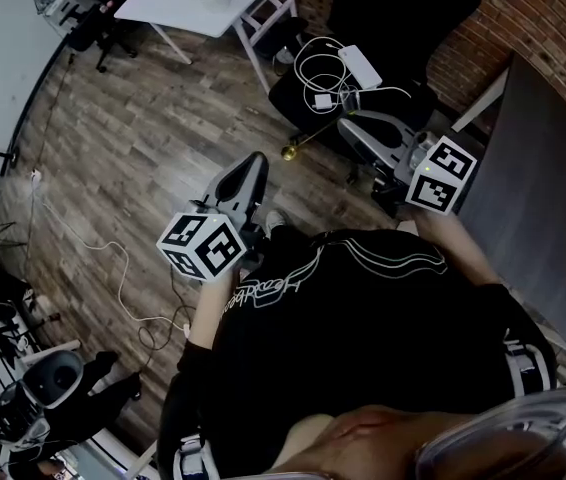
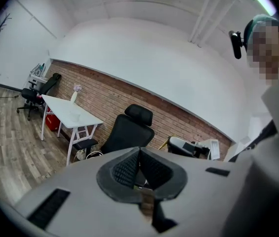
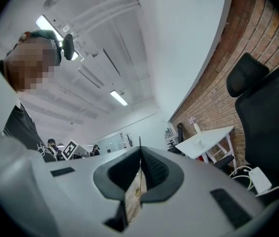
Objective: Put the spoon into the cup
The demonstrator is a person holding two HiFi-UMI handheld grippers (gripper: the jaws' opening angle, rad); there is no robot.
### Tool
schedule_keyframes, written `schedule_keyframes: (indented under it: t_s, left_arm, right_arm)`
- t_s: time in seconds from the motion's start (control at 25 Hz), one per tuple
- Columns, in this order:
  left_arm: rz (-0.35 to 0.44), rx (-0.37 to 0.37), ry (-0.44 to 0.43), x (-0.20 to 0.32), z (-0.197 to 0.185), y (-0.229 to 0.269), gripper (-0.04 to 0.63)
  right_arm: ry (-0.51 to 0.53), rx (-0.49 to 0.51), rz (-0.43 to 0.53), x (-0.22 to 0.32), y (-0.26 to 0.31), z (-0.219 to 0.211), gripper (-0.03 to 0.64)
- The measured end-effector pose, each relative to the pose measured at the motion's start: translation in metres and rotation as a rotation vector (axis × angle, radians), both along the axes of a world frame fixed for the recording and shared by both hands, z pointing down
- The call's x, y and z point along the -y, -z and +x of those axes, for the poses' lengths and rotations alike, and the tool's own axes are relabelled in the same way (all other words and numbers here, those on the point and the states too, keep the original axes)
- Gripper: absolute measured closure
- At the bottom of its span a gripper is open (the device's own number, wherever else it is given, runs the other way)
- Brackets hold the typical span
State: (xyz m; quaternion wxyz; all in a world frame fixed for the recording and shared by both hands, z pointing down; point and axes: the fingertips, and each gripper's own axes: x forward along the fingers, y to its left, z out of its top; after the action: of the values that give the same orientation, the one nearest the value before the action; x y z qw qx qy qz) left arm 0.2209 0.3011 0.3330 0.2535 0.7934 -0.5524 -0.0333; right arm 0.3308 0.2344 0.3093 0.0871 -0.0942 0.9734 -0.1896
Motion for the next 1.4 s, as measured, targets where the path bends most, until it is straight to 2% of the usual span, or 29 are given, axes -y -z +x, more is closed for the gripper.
schedule_keyframes:
  t_s: [0.36, 0.72, 1.12, 1.24, 1.4]
  left_arm:
    - [-0.050, -0.037, -0.002, 0.010, -0.041, -0.018, 0.591]
    - [-0.107, -0.089, -0.001, 0.057, -0.139, -0.043, 0.591]
    - [-0.041, -0.080, 0.021, 0.099, -0.286, -0.012, 0.591]
    - [-0.029, -0.079, 0.016, 0.109, -0.315, -0.008, 0.591]
    - [-0.009, -0.090, 0.008, 0.116, -0.334, -0.006, 0.591]
  right_arm:
    - [0.000, -0.017, -0.037, 0.012, -0.011, -0.043, 0.617]
    - [-0.030, -0.060, -0.121, 0.060, -0.042, -0.134, 0.617]
    - [-0.045, -0.056, -0.074, 0.109, -0.013, -0.271, 0.617]
    - [-0.057, -0.053, -0.061, 0.118, -0.007, -0.298, 0.617]
    - [-0.066, -0.066, -0.057, 0.121, -0.007, -0.317, 0.617]
